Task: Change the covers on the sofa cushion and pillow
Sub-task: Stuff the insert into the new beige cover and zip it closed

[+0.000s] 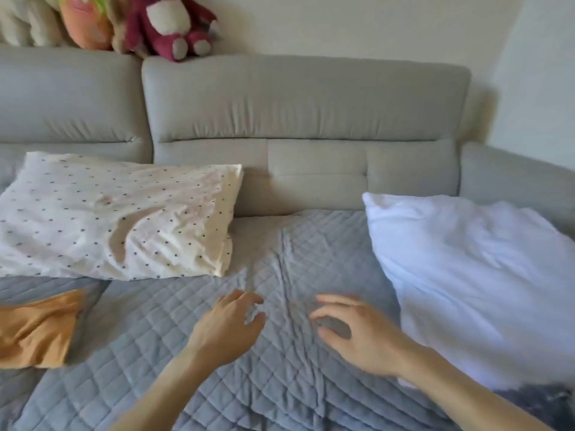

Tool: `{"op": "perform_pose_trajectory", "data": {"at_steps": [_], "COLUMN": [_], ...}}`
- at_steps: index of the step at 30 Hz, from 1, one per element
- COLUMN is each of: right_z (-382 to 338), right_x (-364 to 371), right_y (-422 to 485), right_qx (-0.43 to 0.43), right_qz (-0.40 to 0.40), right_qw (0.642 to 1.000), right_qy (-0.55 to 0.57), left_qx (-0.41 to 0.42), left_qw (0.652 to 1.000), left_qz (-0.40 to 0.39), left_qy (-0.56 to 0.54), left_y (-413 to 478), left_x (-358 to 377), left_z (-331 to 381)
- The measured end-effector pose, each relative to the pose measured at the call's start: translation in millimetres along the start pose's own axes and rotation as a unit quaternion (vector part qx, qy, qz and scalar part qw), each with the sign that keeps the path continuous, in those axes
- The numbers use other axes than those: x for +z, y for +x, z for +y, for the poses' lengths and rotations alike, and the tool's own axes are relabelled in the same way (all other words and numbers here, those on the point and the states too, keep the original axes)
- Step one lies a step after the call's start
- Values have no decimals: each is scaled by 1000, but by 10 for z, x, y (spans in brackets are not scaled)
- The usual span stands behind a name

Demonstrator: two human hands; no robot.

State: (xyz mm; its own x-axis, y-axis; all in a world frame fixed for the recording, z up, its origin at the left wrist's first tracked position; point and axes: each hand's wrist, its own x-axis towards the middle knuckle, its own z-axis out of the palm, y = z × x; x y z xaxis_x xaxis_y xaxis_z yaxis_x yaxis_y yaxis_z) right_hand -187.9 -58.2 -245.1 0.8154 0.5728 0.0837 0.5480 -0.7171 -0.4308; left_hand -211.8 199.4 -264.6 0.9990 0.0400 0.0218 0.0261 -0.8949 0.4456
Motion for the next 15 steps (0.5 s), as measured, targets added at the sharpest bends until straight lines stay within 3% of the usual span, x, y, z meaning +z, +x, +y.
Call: {"op": "perform_pose_trajectory", "data": {"at_steps": [5, 8, 10, 12, 15], "right_z": [871, 1436, 1881, 2266, 2452], "right_x": [-632, -1018, -1272, -1449, -1415], "right_y": [-901, -1255, -1426, -1579, -1691], "right_qx": [124, 245, 391, 486, 453], "right_qz": [216, 346, 338, 314, 337], "right_qw": [968, 904, 853, 815, 768], "right_qy": [-35, -54, -72, 22, 302], "left_qx": [60, 21, -1, -14, -39], "left_qw": [994, 964, 928, 905, 911], "left_qz": [-59, -108, -163, -201, -152], "left_qy": [-66, -242, -334, -374, -381], "left_y": [487, 615, 642, 632, 584], "left_x": [607, 916, 1101, 1292, 1468], "left_z": [1199, 1916, 2323, 2635, 2864]}}
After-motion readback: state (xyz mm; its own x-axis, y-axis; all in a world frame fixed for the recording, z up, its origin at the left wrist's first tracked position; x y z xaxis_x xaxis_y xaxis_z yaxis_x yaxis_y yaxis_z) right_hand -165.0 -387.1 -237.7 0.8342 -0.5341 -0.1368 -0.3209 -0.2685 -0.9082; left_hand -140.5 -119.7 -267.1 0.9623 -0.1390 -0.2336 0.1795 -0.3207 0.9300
